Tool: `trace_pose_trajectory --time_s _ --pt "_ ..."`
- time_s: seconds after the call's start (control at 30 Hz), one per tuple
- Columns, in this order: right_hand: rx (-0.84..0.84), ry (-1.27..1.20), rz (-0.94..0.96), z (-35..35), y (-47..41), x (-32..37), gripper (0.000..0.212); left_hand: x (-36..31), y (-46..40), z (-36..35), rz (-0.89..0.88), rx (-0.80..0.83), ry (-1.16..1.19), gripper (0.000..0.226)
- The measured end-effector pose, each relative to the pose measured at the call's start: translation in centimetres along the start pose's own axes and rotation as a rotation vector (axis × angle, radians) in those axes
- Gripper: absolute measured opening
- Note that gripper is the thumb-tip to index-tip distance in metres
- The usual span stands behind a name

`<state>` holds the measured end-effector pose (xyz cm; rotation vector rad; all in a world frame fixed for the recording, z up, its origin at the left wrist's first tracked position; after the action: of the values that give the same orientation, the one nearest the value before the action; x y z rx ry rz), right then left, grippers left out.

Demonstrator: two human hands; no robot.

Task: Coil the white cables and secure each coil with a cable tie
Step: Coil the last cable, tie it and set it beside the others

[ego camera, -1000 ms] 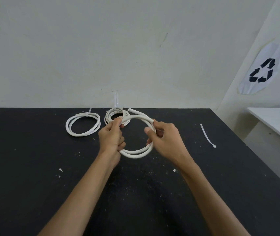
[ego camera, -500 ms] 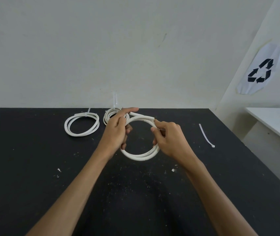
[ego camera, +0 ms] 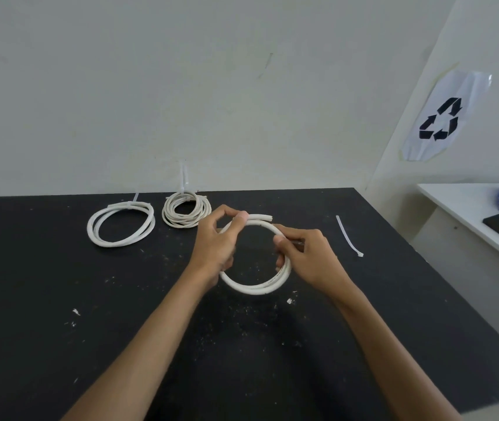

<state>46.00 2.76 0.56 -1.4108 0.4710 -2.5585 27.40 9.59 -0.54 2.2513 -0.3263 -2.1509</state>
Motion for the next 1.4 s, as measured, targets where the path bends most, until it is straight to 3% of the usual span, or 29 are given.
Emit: trace_pose_trajectory --time_s 0.13,0.33,0.53,0.7,0.83,1.0,1.27,1.4 --pt "-0.031 0.034 -0.088 2.6 0.1 -3.4 0.034 1.0 -0.9 -2.0 0.060 0.013 0.037 0.033" --pt "-0.348 0.400 -0.254 8.8 1.6 -9.1 0.032 2.6 -1.9 -3.8 0.110 0.044 -0.048 0.030" --pt "-0.259 0.586 -0.448 9.6 2.0 -13.1 0.048 4.2 -3.0 -4.0 0.171 -0.005 -0.113 0.029" --pt "-0.310 0.577 -0.392 9.2 0.9 -14.4 0.011 4.3 -3.7 -4.6 0.188 -0.005 -0.138 0.031" --pt "-0.270 0.591 -0.403 8.8 0.4 -14.0 0.016 4.4 -3.9 -5.0 0.216 0.016 -0.132 0.026" --pt "-0.191 0.516 -0.250 7.1 0.8 -12.5 0.016 4.9 -4.2 -4.9 0.305 0.019 -0.049 0.026" --pt "-0.312 0.271 -0.095 4.9 1.0 -8.5 0.008 4.7 -4.6 -5.0 0.362 0.002 0.018 0.030" --pt "-0.402 0.209 0.094 4.6 1.6 -5.3 0.010 4.4 -4.8 -4.1 0.367 -0.011 0.059 0.024"
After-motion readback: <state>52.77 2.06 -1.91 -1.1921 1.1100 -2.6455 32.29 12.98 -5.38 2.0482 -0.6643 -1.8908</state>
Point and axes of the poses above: each hand's wrist, its own y-axis away from the middle knuckle, its own z-axis out of the back of the hand, x = y × z, the point moved 3 cm from there along -y, towards the middle knuckle, and after that the axes turned 13 degrees about z, right-handed, at the moved point
